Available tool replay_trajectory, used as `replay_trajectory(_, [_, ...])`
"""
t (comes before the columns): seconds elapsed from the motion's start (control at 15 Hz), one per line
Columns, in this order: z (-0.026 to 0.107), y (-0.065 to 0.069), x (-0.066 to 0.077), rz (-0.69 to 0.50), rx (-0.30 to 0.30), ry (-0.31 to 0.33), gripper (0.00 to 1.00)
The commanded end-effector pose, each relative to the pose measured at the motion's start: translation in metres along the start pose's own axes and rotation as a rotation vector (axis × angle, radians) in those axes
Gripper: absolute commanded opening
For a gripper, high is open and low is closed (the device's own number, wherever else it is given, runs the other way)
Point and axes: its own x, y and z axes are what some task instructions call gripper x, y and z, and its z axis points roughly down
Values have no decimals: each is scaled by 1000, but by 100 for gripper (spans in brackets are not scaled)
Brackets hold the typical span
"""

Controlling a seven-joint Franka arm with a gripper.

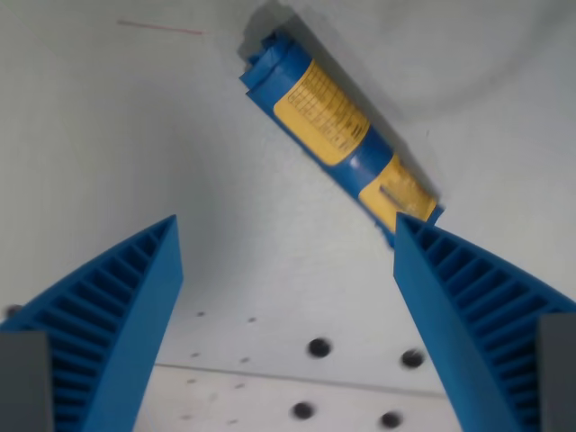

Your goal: Move above the blue bag

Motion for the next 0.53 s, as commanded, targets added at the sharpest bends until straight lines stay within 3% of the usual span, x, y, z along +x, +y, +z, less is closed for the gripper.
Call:
replay_trajectory(0.07, [11, 7, -2, -355, -57, 59, 100])
replay_trajectory(0.53, [37, 16, -1, -543, -85, 65, 100])
